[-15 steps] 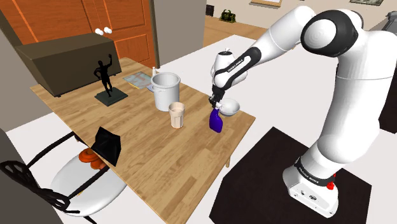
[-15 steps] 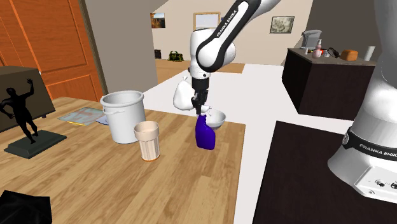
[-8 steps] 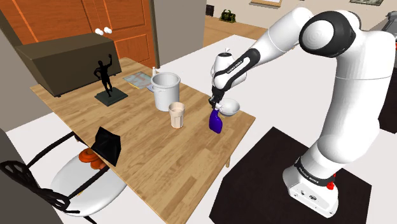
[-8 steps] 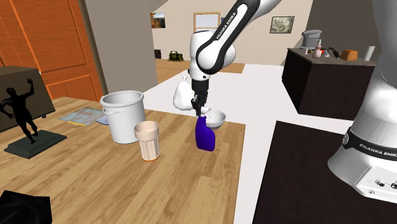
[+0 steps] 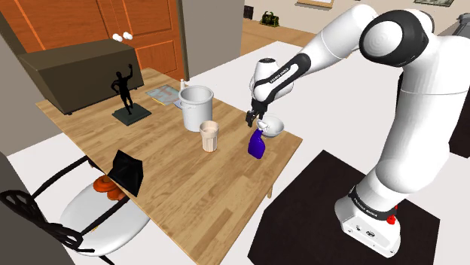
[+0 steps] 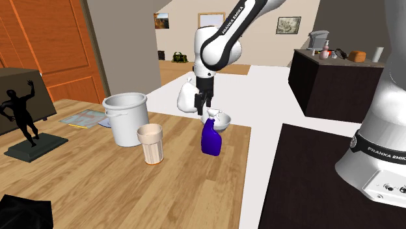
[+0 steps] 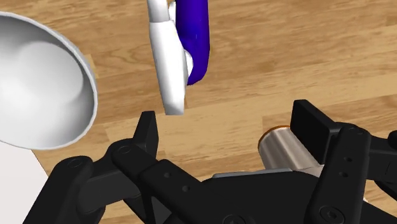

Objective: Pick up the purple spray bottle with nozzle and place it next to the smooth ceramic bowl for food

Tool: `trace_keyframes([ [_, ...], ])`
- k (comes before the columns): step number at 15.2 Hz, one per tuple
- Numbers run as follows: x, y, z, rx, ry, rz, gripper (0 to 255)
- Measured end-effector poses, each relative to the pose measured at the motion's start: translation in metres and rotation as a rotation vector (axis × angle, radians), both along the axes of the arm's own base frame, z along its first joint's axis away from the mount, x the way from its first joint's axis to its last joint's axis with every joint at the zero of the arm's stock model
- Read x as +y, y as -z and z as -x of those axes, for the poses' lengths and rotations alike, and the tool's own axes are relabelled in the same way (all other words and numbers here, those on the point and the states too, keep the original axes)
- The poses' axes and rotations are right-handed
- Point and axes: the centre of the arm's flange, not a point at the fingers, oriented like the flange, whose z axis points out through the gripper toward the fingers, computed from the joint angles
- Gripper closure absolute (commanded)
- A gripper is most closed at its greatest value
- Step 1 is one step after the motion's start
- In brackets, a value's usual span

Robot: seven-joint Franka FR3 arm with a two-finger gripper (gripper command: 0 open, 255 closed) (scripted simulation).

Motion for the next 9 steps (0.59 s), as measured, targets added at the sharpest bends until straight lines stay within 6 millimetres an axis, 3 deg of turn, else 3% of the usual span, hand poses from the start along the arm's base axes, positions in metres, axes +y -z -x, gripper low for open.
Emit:
trace_keyframes([
  [3, 0.003, -0.029, 0.001, -0.001, 0.0, 0.0, 0],
  [9, 0.003, -0.033, 0.001, 0.0, 0.0, 0.0, 0],
])
